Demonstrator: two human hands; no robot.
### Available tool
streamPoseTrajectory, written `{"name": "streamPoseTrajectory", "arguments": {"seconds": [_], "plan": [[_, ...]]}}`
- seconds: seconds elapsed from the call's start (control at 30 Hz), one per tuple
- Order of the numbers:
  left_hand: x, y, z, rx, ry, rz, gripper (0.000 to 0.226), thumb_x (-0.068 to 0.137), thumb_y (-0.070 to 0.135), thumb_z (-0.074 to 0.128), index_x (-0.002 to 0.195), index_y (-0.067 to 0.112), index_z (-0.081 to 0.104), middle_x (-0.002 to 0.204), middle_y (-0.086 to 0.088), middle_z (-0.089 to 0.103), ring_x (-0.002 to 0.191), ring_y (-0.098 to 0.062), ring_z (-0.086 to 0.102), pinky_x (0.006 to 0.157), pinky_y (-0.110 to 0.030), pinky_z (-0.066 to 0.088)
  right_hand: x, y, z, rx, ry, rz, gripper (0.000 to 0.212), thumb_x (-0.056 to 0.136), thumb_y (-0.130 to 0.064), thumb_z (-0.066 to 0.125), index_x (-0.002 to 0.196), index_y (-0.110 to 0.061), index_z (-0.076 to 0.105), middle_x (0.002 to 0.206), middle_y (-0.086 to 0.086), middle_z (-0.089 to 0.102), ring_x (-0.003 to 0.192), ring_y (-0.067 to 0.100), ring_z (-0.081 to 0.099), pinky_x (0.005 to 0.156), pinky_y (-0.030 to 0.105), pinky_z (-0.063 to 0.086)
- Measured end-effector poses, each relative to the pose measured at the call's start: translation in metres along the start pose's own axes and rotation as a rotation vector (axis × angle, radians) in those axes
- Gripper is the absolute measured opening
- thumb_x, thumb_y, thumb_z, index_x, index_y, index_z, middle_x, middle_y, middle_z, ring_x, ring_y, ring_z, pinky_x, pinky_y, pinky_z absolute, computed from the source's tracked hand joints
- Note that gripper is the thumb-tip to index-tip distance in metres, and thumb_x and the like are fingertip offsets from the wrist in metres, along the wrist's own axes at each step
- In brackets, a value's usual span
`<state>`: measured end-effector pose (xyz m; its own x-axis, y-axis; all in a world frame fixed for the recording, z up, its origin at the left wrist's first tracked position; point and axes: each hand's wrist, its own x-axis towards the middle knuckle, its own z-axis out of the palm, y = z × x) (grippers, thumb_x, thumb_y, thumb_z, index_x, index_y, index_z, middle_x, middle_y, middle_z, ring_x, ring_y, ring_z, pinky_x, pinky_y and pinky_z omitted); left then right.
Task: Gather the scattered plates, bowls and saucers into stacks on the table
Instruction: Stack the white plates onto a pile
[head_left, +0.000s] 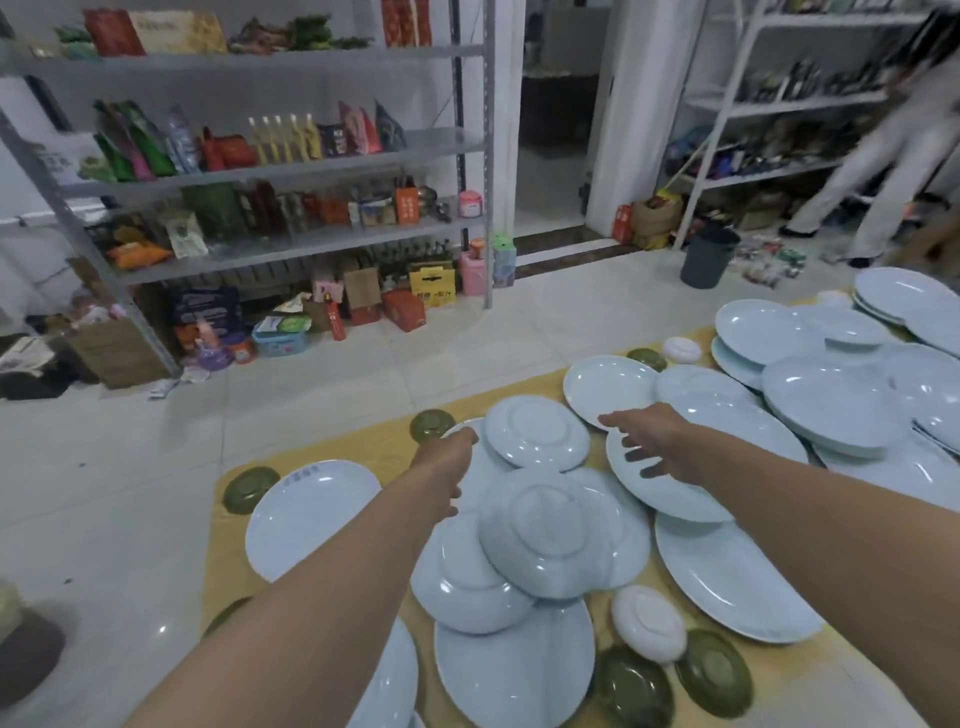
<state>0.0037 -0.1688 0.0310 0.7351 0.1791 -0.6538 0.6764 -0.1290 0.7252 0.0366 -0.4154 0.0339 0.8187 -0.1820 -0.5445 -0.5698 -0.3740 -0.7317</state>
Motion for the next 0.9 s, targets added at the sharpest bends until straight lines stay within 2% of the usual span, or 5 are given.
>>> {"name": "streamPoseTrajectory", "arguments": {"seconds": [0.23, 0.4, 0.67, 0.77, 0.9], "plan": [[0.022, -0.029, 0.037, -0.006, -0.002, -0.197, 0.059, 0.091, 0.045, 0.053, 0.139, 0.011, 0.042, 0.132, -0.012, 0.047, 0.114, -0.035, 0.051, 0.096, -0.048, 0.046, 0.028, 0.051, 0.004, -0.008, -0.125, 0.173, 0.041, 0.086, -0.034, 0.07, 0.109, -0.007, 0.049, 0.088, 0.01, 0.047, 0.071, 0.026, 0.049, 0.067, 0.035, 0.044], [0.044, -0.043, 0.061, -0.075, 0.049, -0.271, 0.058, 0.095, 0.038, 0.052, 0.144, 0.013, 0.035, 0.145, -0.013, 0.039, 0.131, -0.038, 0.04, 0.107, -0.054, 0.035, 0.052, 0.067, 0.022, -0.096, -0.238, 0.227, 0.057, 0.09, -0.038, 0.066, 0.134, -0.012, 0.04, 0.135, 0.015, 0.045, 0.117, 0.036, 0.051, 0.09, 0.047, 0.046], [0.065, -0.053, 0.084, -0.112, 0.122, -0.289, 0.041, 0.096, 0.037, 0.051, 0.129, 0.013, 0.043, 0.111, -0.008, 0.044, 0.101, -0.029, 0.042, 0.087, -0.039, 0.034, 0.08, 0.085, 0.027, -0.129, -0.322, 0.274, 0.075, 0.091, -0.041, 0.064, 0.151, -0.013, 0.029, 0.156, 0.01, 0.03, 0.141, 0.037, 0.031, 0.112, 0.053, 0.032], [0.07, -0.051, 0.088, -0.135, 0.141, -0.288, 0.027, 0.096, 0.035, 0.05, 0.112, 0.015, 0.042, 0.089, -0.004, 0.045, 0.095, -0.028, 0.042, 0.082, -0.037, 0.033, 0.09, 0.089, 0.023, -0.156, -0.321, 0.272, 0.073, 0.09, -0.043, 0.064, 0.149, -0.014, 0.033, 0.151, 0.011, 0.037, 0.135, 0.036, 0.038, 0.109, 0.051, 0.037], [0.076, -0.05, 0.092, -0.148, 0.171, -0.284, 0.03, 0.096, 0.034, 0.05, 0.117, 0.013, 0.043, 0.104, -0.008, 0.043, 0.095, -0.028, 0.04, 0.083, -0.038, 0.032, 0.094, 0.089, 0.017, -0.171, -0.33, 0.272, 0.064, 0.089, -0.046, 0.065, 0.141, -0.016, 0.043, 0.126, 0.01, 0.052, 0.111, 0.027, 0.051, 0.099, 0.042, 0.042]]}}
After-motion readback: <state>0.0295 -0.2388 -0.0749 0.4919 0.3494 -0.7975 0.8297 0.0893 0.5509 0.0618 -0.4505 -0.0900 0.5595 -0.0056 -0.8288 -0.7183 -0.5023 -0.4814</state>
